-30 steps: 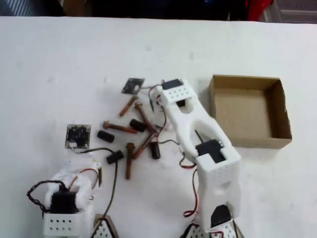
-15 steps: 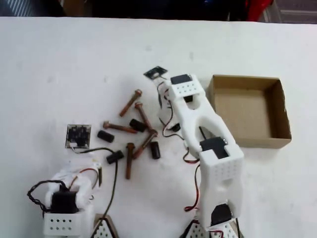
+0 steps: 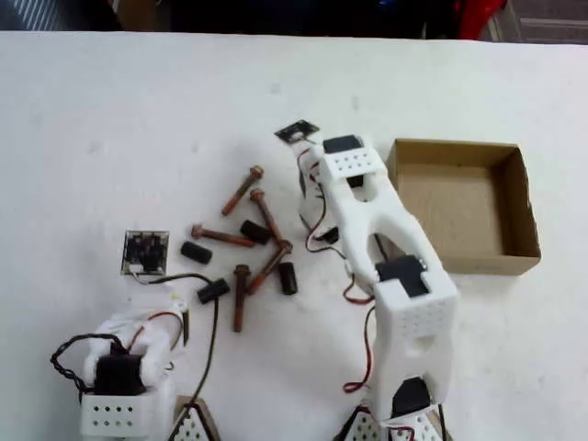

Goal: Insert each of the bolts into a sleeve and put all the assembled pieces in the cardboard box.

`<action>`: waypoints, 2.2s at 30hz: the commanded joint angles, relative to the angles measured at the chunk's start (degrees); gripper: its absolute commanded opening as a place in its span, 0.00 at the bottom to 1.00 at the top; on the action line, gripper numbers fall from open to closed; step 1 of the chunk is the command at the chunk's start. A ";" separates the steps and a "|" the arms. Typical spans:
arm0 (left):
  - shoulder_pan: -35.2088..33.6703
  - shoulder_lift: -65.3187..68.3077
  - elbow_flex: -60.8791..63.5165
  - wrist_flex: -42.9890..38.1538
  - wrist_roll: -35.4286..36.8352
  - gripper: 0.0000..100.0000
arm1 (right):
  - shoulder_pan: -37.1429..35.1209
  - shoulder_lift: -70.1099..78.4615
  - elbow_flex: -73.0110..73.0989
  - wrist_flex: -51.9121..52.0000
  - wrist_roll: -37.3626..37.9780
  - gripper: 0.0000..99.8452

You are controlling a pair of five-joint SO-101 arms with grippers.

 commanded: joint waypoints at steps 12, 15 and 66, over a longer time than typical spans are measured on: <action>-0.48 -0.48 -0.09 0.35 0.62 0.02 | 0.84 -29.67 -1.76 15.16 2.90 0.02; -0.48 -0.48 -0.09 0.35 0.62 0.02 | 0.84 -33.54 -1.14 17.19 2.90 0.02; -15.78 -0.40 -14.95 -8.53 -35.69 0.02 | 4.09 -75.47 53.71 -11.47 2.02 0.02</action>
